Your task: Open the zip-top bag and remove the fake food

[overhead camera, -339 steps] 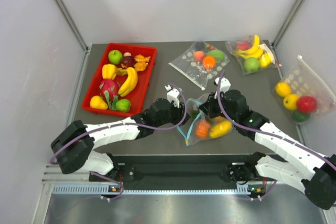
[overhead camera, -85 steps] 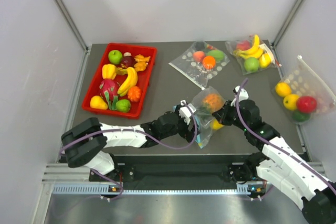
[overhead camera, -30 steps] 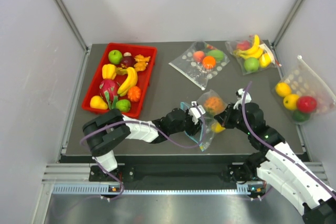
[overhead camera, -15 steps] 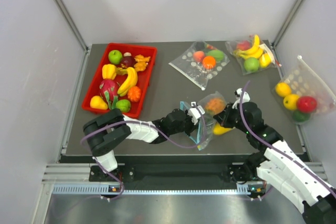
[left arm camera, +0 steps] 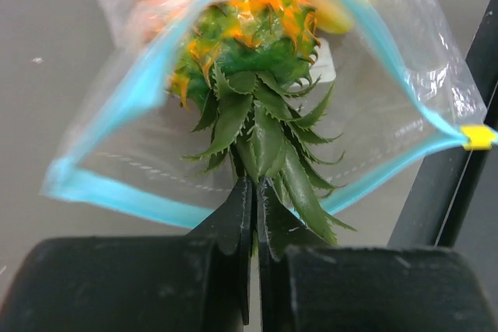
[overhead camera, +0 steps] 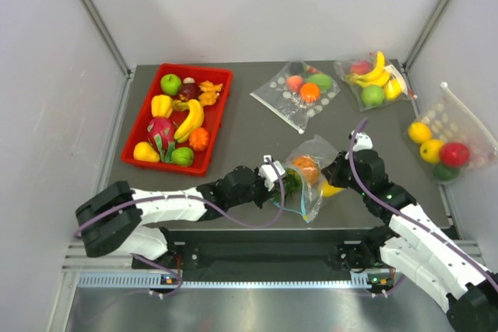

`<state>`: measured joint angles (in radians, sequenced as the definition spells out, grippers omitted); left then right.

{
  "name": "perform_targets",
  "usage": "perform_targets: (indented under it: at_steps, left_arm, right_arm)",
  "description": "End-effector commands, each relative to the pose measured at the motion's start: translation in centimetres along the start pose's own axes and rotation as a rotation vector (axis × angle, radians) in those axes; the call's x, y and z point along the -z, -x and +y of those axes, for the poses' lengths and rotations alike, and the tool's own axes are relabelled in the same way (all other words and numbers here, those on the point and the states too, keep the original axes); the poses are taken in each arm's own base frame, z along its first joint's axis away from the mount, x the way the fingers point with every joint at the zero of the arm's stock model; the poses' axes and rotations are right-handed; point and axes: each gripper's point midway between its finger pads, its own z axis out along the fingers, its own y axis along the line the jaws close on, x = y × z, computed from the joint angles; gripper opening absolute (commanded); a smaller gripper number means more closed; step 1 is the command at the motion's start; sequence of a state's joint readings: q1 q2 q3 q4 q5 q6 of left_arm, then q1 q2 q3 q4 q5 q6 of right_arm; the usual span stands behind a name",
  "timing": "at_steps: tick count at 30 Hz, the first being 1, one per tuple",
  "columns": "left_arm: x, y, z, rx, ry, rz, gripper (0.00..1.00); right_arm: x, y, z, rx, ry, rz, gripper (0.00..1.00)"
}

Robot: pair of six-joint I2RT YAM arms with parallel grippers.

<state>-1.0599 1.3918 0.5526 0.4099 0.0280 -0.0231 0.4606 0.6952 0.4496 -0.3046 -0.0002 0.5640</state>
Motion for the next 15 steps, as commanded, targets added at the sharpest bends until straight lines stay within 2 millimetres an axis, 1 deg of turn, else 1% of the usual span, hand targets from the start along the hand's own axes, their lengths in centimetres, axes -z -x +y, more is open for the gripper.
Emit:
perform_targets:
  at_steps: [1, 2, 3, 4, 7, 8, 10, 11, 12, 13, 14, 15]
  left_arm:
    - [1.7, 1.4, 0.8, -0.015, 0.049, -0.033, 0.0]
    - [1.9, 1.5, 0.9, -0.015, 0.054, -0.033, 0.0]
    - [2.3, 2.1, 1.0, -0.041, 0.057, -0.046, 0.0]
    - [2.6, 1.7, 1.1, -0.042, 0.06, -0.025, 0.0]
    - [3.3, 2.1, 1.1, -0.042, 0.063, -0.026, 0.0]
    - [3.5, 1.8, 1.1, -0.041, 0.063, -0.014, 0.0]
    - [4.0, 2.0, 1.0, -0.038, 0.057, -0.018, 0.0]
    - [4.2, 1.7, 0.9, -0.038, 0.051, -0.003, 0.0]
    - [4.5, 1.9, 0.6, -0.036, 0.037, -0.011, 0.0]
    - [4.7, 1.8, -0.2, -0.039, -0.011, -0.009, 0.0]
    - [4.9, 1.5, -0.6, -0.035, -0.031, -0.006, 0.0]
    - [5.3, 1.7, -0.9, -0.035, -0.045, -0.013, 0.0]
  right_arm:
    - [-0.1, 2.0, -0.7, 0.014, -0.046, -0.069, 0.0]
    - [-0.1, 1.9, -0.9, 0.014, -0.053, -0.067, 0.0]
    - [-0.1, 1.9, -1.0, 0.015, -0.057, -0.068, 0.0]
    - [-0.2, 1.9, -1.2, 0.015, -0.065, -0.068, 0.0]
    - [-0.1, 1.8, -1.5, 0.016, -0.077, -0.068, 0.0]
    - [-0.1, 1.7, -1.6, 0.017, -0.084, -0.068, 0.0]
    - [-0.1, 1.8, -1.9, 0.017, -0.095, -0.071, 0.0]
    - [-0.1, 1.8, -2.0, 0.017, -0.097, -0.072, 0.0]
    - [-0.1, 1.8, -2.1, 0.017, -0.103, -0.074, 0.0]
    - [-0.1, 1.9, -2.1, 0.019, -0.105, -0.079, 0.0]
    - [-0.2, 2.0, -2.1, 0.019, -0.106, -0.081, 0.0]
    - [-0.3, 2.0, -2.2, 0.02, -0.112, -0.082, 0.0]
